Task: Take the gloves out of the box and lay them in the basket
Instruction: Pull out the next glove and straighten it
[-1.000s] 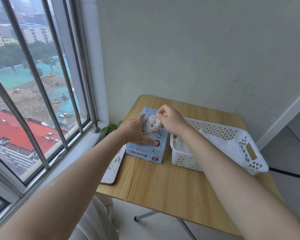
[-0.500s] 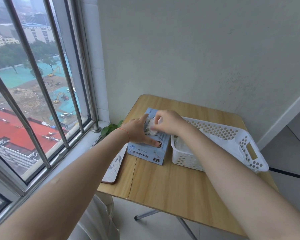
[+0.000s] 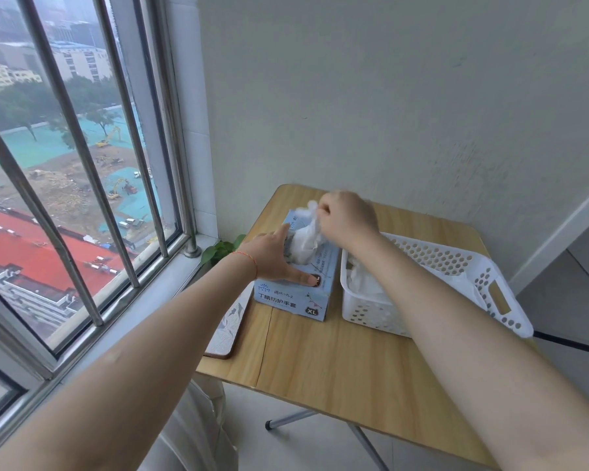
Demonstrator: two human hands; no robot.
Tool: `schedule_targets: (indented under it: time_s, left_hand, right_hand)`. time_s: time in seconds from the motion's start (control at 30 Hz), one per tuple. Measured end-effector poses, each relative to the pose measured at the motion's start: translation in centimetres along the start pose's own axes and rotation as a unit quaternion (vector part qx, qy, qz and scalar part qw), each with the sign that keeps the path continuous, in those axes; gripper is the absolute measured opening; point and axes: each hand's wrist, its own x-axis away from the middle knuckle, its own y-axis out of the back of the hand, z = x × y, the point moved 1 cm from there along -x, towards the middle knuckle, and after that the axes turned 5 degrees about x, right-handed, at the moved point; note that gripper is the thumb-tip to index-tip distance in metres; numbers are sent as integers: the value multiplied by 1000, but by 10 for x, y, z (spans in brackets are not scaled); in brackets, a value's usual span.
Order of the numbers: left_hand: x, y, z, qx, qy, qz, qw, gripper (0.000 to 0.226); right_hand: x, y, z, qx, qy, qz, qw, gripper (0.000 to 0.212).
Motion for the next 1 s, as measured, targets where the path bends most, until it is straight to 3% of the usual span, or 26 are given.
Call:
schedule_targets:
  time_s: [0.17,0.27,0.33,0.43,0.53,0.6,0.8,1.0]
  left_hand:
    - [-2,-2,0,-5,1,-10,1000,141]
    - [-2,-2,-1,-7,2,-6,1000,145]
    - [-3,-2,0,-3,3,-5,1000,145]
    - [-2,-3,-1,-7,-2,-6,1000,140]
    - [-1,-3,-3,-10,-12,-5,1000,133]
    - [1,-2,-4,-8,-21,-7,1000,130]
    - [-2,0,-6,-16,-27,-1,1000,128]
    - [-7,2,-7,-20,-8,-4,1000,124]
  right_hand:
    - [-1,-1,-15,-65,-55,64,994,24]
    - [3,1,-9,-160,-58,19,985,22]
    - [5,4,-1,-200,-61,31,977,32]
    - [10,-1,7,-116,-62,105,986,49]
    - [9,-14,6,-77,-64,118,988,17]
    - [7,-15,4,-93,-59,105,988,5]
    - [3,7,3,-230,-49,-13,972,10]
    - [3,32,10,-286,-4,-131,949,7]
